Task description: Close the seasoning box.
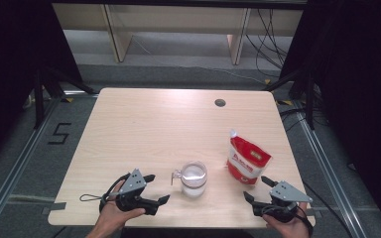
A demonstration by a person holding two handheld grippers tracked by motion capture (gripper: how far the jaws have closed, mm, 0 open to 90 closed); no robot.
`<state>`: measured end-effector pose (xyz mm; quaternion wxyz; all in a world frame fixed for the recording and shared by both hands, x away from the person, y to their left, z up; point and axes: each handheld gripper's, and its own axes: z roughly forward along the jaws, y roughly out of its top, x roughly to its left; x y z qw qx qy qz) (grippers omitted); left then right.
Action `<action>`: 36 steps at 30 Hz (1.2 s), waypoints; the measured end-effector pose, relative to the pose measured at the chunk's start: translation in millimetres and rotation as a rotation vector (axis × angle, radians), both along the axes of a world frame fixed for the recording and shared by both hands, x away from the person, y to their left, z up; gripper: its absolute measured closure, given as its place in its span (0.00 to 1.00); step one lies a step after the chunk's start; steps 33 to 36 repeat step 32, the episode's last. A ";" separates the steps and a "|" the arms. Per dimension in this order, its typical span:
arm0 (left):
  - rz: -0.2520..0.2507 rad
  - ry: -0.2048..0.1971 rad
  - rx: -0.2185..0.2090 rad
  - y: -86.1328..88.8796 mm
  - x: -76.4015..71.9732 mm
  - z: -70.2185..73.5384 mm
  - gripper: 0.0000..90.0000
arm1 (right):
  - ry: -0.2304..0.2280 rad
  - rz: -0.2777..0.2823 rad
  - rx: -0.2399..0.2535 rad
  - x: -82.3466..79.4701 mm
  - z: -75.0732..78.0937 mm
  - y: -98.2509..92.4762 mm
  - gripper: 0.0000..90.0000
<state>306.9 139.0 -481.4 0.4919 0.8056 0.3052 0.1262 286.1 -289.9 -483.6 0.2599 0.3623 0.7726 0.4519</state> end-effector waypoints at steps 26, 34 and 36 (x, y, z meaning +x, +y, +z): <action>0.008 0.001 0.019 0.1 -4.7 -11.3 0.17 | 0.081 -0.033 -0.013 -2.1 -3.8 2.0 0.20; 0.002 -0.006 0.038 0.2 -3.6 -12.5 0.17 | 0.077 -0.017 -0.024 0.0 -4.7 0.7 0.20; 0.002 -0.006 0.038 0.2 -3.6 -12.5 0.17 | 0.077 -0.017 -0.024 0.0 -4.7 0.7 0.20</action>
